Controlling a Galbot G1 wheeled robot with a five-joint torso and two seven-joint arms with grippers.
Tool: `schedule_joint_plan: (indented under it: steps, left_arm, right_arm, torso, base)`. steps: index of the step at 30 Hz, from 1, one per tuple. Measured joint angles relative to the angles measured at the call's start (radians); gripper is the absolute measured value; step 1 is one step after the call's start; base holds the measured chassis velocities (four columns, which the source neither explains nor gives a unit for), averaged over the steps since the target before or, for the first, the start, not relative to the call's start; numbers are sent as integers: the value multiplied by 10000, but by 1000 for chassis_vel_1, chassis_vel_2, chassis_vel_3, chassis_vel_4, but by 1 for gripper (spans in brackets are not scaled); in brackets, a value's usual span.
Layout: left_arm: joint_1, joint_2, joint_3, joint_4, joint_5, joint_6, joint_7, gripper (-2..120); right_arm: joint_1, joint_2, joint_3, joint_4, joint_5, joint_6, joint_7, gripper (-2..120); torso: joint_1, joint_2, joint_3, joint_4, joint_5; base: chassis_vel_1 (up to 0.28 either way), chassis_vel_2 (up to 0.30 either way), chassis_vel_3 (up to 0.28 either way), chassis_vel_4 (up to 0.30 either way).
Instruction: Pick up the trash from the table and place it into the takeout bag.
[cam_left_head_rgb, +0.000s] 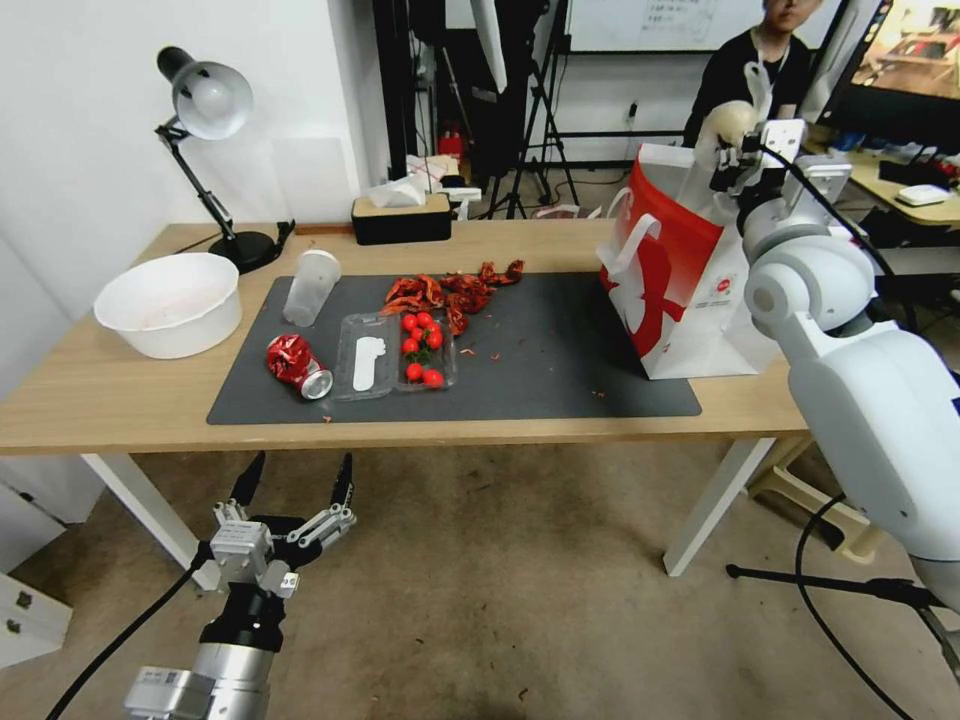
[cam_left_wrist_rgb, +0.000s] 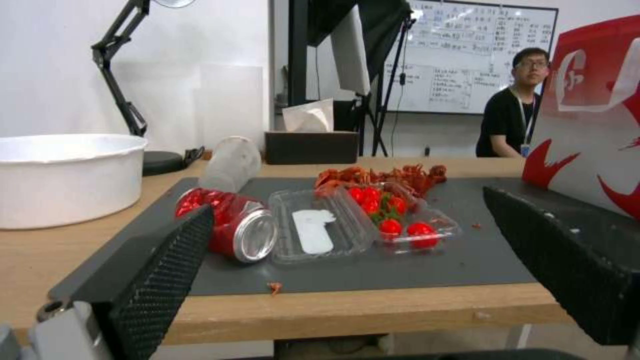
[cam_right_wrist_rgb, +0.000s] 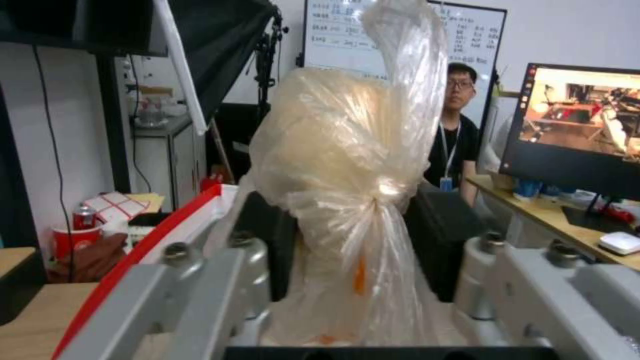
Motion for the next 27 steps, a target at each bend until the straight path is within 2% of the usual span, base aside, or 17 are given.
schedule_joint_plan:
  steps: [1, 2, 4, 6, 8, 9, 13, 14, 16, 24, 27]
  left_arm:
    - [0, 0, -5, -6, -5, 19, 52, 100]
    - [0, 0, -5, -6, -5, 19, 52, 100]
    - [-4, 0, -6, -25, -6, 66, 139, 100]
    - [-10, 0, 0, -25, -6, 72, 158, 100]
    - [-18, 0, 16, -25, -5, 72, 164, 100]
    - [-18, 0, 16, -25, -5, 72, 164, 100]
    - [49, 0, 4, -42, -8, 67, 175, 100]
    - [49, 0, 4, -42, -8, 67, 175, 100]
    - [90, 0, -3, -45, -14, 40, 175, 100]
    - [19, 0, 2, -89, -19, 32, 148, 100]
    - [12, 0, 0, -90, -28, 32, 128, 100]
  right_arm:
    - [39, -18, 1, -4, 9, -87, 4, 46]
    - [39, -18, 1, -4, 9, -87, 4, 46]
    - [46, -33, 0, -14, -92, -152, 0, 58]
    - [31, -43, 1, -9, -118, -167, 12, 61]
    - [-6, -75, 0, 18, -122, -184, 52, 73]
    - [-6, -75, 0, 18, -122, -184, 52, 73]
    - [11, -176, 12, 26, -114, -183, 62, 91]
    - [11, -176, 12, 26, -114, -183, 62, 91]
    - [7, -211, 22, 83, -80, -183, 60, 99]
    - [-210, -294, 108, 434, 15, -175, 33, 100]
    - [-510, -426, 225, 1045, 146, -151, -1, 100]
  torso:
    - [0, 0, -1, 0, -1]
    - [0, 0, -1, 0, -1]
    - [0, 0, -1, 0, 1]
    - [0, 0, -1, 0, -1]
    - [0, 0, -1, 0, 1]
    - [0, 0, -1, 0, 1]
    - [0, 0, -1, 0, 0]
    - [0, 0, -1, 0, 0]
    - [-1, 0, -2, 0, -1]
    - [0, 0, -1, 0, 0]
    - [0, 0, -2, -1, 0]
  base:
    - [0, 0, 0, 0]
    - [0, 0, 0, 0]
    - [0, 0, 0, 0]
    - [0, 0, 0, 0]
    - [0, 0, 0, 0]
    - [0, 0, 0, 0]
    - [0, 0, 0, 0]
    - [0, 0, 0, 0]
    - [0, 0, 0, 0]
    - [0, 0, 0, 0]
    - [0, 0, 0, 0]
